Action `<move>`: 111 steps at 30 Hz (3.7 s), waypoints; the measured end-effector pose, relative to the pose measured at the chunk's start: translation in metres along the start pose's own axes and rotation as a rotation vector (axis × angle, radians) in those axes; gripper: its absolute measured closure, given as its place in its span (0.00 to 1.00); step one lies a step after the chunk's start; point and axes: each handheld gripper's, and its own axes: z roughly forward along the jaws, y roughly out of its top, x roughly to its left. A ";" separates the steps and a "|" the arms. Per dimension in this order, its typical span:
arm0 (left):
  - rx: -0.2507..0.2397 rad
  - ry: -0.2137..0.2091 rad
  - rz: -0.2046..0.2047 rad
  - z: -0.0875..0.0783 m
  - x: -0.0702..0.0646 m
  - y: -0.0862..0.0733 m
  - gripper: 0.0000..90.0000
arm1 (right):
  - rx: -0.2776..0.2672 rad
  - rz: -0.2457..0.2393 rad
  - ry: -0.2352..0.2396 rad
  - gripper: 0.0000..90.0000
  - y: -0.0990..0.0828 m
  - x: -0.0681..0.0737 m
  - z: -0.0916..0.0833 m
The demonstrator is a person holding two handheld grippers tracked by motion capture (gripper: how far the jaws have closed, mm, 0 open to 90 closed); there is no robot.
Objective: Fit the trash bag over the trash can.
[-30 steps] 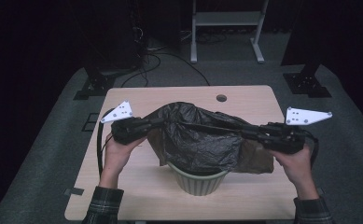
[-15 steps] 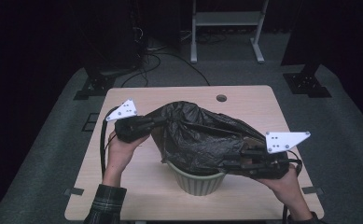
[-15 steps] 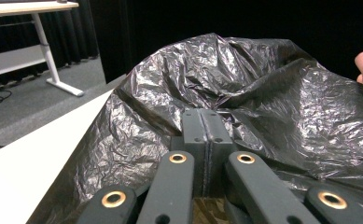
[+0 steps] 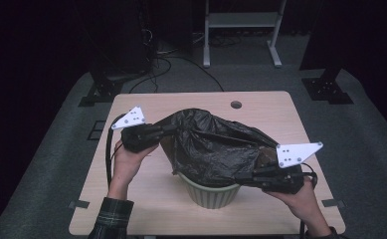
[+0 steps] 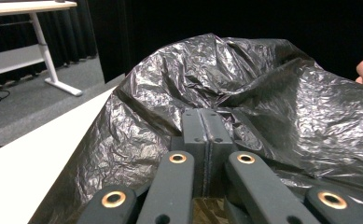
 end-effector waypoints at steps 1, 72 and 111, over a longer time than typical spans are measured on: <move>0.001 -0.002 0.001 0.000 0.000 0.000 1.00 | -0.008 0.002 -0.008 1.00 0.001 -0.001 -0.001; 0.008 -0.320 0.062 0.012 -0.095 0.004 0.42 | -0.127 0.017 -0.106 1.00 0.028 -0.028 -0.022; 0.026 -0.150 0.031 0.049 -0.073 0.046 1.00 | -0.110 -0.048 -0.075 0.83 0.030 -0.002 -0.011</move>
